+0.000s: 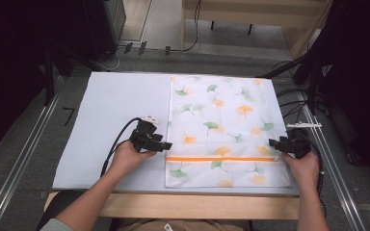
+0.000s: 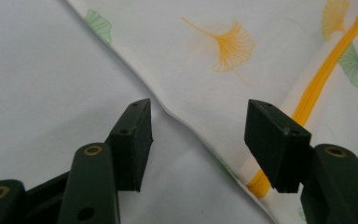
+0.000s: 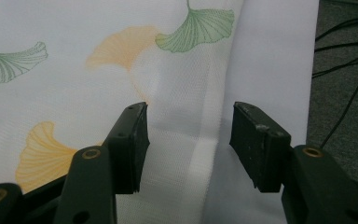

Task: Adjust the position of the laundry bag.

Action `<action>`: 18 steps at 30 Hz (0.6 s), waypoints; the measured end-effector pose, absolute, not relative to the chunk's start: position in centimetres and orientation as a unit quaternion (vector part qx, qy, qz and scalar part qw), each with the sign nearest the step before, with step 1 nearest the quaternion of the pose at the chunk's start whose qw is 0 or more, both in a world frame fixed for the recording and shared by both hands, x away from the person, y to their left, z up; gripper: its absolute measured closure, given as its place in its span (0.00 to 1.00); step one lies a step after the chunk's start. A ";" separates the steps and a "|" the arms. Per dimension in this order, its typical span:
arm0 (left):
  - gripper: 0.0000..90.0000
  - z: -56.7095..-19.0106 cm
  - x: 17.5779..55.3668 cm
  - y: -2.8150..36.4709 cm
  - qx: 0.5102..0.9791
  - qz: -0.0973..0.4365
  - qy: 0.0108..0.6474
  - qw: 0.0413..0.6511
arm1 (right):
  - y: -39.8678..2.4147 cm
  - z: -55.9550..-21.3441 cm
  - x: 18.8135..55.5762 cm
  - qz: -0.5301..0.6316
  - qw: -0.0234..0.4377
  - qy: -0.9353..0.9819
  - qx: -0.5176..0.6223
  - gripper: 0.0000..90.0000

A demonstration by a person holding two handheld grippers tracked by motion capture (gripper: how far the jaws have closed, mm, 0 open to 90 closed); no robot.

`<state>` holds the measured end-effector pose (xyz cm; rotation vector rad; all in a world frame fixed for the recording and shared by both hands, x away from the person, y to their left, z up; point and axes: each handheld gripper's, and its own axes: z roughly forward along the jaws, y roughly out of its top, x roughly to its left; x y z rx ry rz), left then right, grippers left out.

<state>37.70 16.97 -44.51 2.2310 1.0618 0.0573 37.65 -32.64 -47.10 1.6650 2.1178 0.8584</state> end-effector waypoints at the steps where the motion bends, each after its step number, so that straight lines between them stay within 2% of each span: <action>1: 0.47 -44.7 37.7 16.8 0.851 0.026 0.411 0.327 | -32.7 -47.2 37.7 0.297 0.157 0.741 0.581 0.53; 12: 0.52 -45.4 37.5 15.6 0.852 0.035 0.414 0.318 | -32.8 -47.5 37.8 0.288 0.171 0.741 0.581 0.51; 15: 0.57 -45.4 37.5 15.4 0.850 0.032 0.417 0.319 | -32.5 -47.5 37.7 0.291 0.166 0.742 0.581 0.56; 18: 0.65 -45.5 37.6 15.4 0.852 0.027 0.412 0.323 | -32.2 -47.4 37.8 0.293 0.164 0.744 0.577 0.62</action>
